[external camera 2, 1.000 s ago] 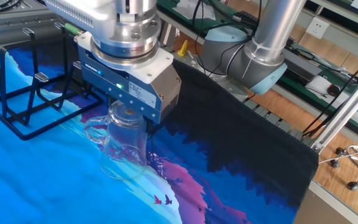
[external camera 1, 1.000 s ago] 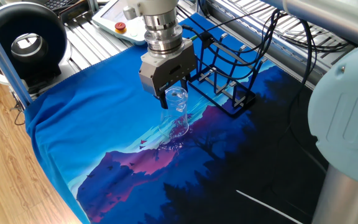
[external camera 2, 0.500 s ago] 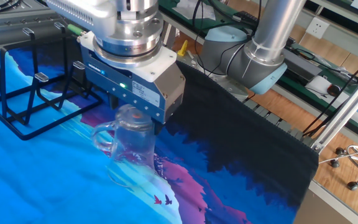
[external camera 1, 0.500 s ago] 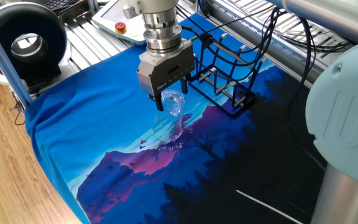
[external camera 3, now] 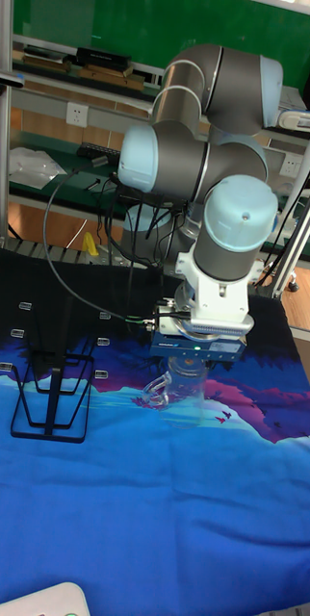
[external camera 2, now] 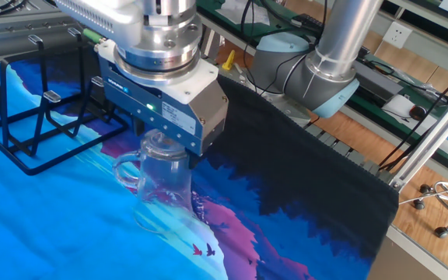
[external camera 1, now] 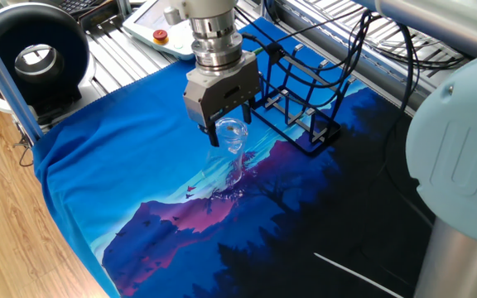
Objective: Take the cup off the cup rack
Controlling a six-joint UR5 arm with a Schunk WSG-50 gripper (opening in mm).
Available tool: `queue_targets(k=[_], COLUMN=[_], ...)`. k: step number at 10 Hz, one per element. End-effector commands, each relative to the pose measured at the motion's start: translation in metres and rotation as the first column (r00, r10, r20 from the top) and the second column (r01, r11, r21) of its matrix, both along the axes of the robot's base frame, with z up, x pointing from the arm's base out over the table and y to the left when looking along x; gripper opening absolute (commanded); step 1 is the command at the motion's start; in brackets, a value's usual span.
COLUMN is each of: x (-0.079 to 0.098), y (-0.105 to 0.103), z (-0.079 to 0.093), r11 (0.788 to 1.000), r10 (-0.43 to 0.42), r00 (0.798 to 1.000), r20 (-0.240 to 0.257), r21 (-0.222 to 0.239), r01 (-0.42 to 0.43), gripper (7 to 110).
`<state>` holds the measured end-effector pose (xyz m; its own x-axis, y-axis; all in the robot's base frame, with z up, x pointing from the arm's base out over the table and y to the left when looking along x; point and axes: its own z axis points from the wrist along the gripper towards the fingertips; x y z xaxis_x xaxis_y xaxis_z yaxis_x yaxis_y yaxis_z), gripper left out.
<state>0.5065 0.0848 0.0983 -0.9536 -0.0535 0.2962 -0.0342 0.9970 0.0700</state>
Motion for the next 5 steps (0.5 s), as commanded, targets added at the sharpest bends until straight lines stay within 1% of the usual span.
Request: queue_targets(k=[1,3,5], x=[0.001,0.004,0.01], y=[0.017,0.019,0.02], z=[0.007,0.014,0.033], r11=[0.998,0.998,0.998], r10=[-0.035,-0.041,-0.032], r00=[0.999,0.999,0.999], r20=[-0.009,-0.011,-0.024], r21=[0.052,0.045,0.045], r01=[0.036,0.041,0.033], gripper=[88,88,88])
